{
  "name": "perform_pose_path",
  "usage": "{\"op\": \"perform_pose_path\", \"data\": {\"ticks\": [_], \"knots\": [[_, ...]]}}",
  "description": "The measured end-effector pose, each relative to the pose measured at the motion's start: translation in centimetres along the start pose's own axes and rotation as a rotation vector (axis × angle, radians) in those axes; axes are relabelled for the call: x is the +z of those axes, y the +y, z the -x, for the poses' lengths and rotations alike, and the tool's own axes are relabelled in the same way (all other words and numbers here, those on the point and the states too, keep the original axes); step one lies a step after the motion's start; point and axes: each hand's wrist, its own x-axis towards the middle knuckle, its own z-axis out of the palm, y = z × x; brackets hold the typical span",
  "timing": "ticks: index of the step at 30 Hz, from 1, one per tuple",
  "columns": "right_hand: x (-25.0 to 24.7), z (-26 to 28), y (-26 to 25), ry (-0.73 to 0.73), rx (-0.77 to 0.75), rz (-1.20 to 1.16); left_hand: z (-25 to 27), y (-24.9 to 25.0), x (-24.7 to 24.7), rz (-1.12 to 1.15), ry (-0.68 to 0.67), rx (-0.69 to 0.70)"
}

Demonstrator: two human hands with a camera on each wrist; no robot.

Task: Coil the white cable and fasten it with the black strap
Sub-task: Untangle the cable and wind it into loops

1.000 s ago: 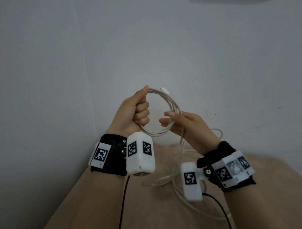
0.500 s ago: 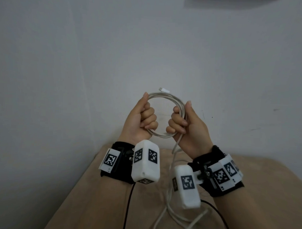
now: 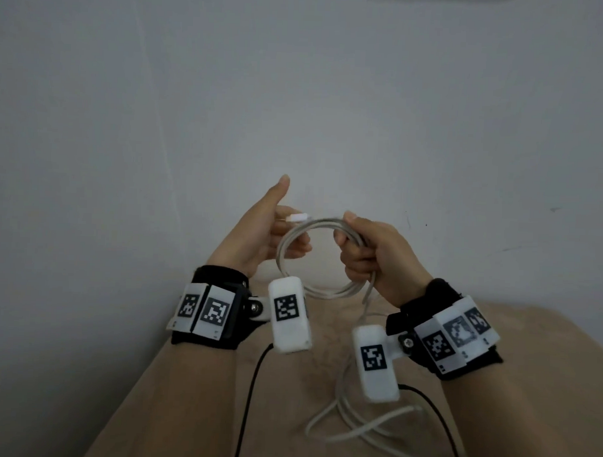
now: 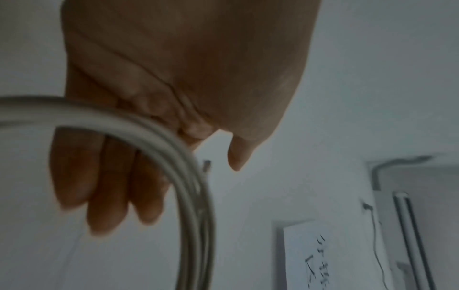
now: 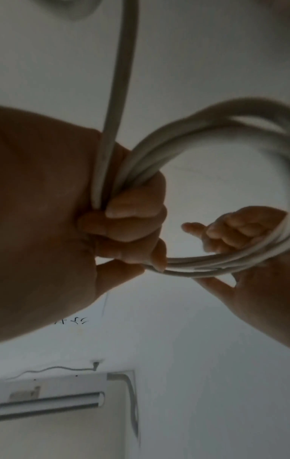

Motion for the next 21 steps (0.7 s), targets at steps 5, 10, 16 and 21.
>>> {"op": "perform_pose_path", "data": {"ticks": [5,10,16,21], "knots": [[0.6,0.4,-0.2,-0.008,0.057,0.26,0.4,1.2,0.9,-0.403,0.104,0.137],[0.9,0.6,-0.3,0.002,0.079,0.445,0.1,0.5,2.4,-0.711,0.065,0.216],[1.1,0.7,-0.5,0.022,0.012,0.473,-0.3,-0.4,3.6,-0.814,-0.074,0.183],[0.7,0.8,-0.7,0.077,-0.018,0.386,-0.5,-0.7,5.0,-0.836,-0.038,0.226]]}}
